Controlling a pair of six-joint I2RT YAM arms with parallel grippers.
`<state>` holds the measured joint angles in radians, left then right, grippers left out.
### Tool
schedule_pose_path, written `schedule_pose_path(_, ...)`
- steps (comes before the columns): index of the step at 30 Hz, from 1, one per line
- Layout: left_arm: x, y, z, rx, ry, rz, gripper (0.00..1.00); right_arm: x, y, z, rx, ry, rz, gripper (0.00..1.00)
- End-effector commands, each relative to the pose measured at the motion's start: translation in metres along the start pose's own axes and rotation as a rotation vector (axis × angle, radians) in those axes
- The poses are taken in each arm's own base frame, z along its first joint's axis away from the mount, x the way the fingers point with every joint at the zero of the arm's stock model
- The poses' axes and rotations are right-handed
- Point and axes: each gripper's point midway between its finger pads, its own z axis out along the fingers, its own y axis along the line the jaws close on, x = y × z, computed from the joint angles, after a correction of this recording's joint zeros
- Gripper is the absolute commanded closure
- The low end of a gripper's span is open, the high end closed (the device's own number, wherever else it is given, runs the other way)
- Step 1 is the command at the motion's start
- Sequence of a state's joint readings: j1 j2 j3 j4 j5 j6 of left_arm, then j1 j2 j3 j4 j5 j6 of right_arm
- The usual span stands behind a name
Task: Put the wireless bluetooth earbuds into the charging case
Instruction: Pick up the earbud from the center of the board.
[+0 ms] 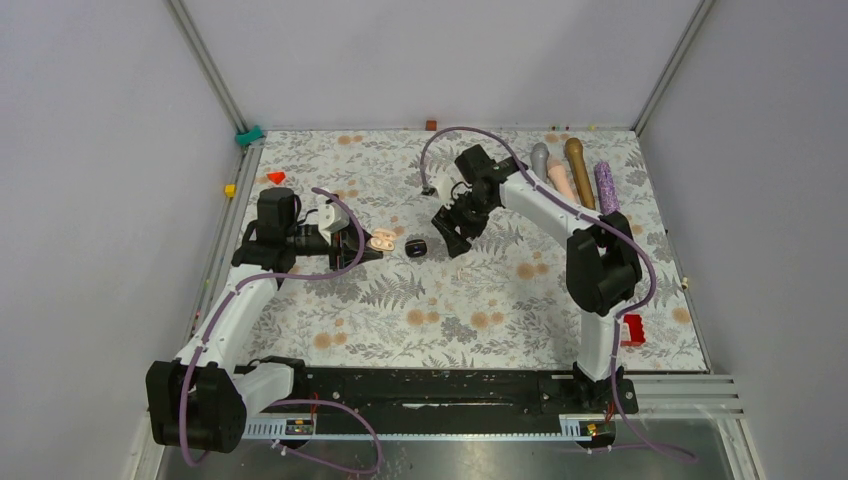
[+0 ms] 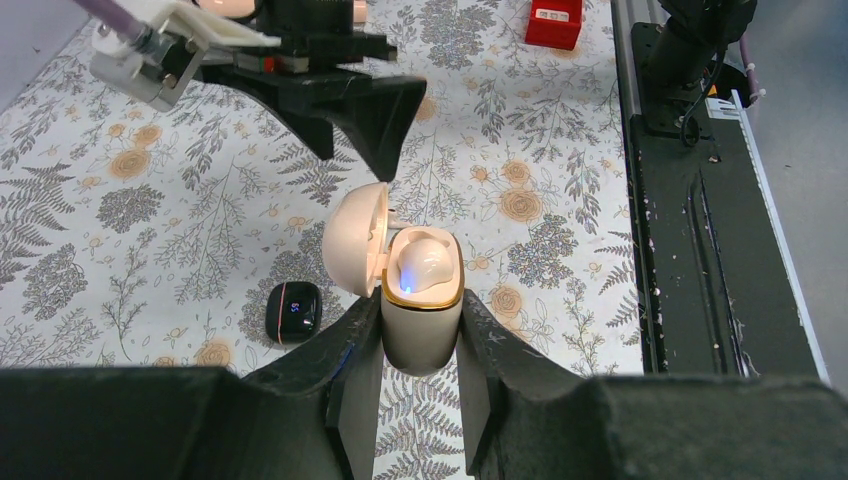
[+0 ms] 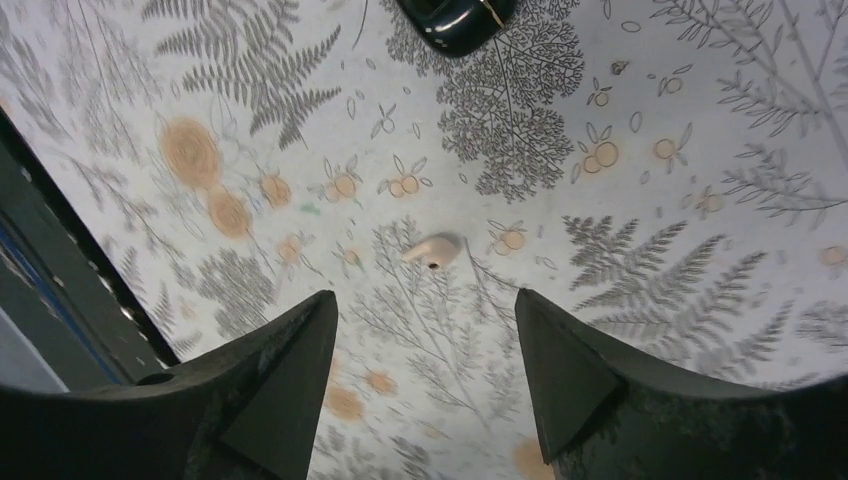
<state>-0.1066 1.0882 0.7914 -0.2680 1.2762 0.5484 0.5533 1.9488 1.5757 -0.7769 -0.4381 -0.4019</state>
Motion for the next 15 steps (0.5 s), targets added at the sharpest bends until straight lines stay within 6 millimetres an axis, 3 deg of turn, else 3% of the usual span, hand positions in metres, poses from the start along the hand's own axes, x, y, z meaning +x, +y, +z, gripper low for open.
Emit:
schedule_pose_path(1,-0.011,-0.003,-0.001,0.029,-0.037,0.056,1.00,0.021,-0.011,-0.025,-0.052,0.120,-0.302,0.25)
schedule_pose_path(5,-0.011,-0.003,-0.001,0.026,-0.036,0.057,1.00,0.020,-0.023,-0.021,-0.072,0.129,-0.407,0.25)
schedule_pose_path(11,-0.010,-0.001,0.000,0.029,-0.035,0.051,1.00,0.025,-0.016,-0.002,-0.174,0.088,-0.580,0.32)
schedule_pose_path(15,-0.010,-0.002,0.000,0.028,-0.035,0.050,1.00,0.019,-0.017,-0.002,-0.194,0.085,-0.677,0.33)
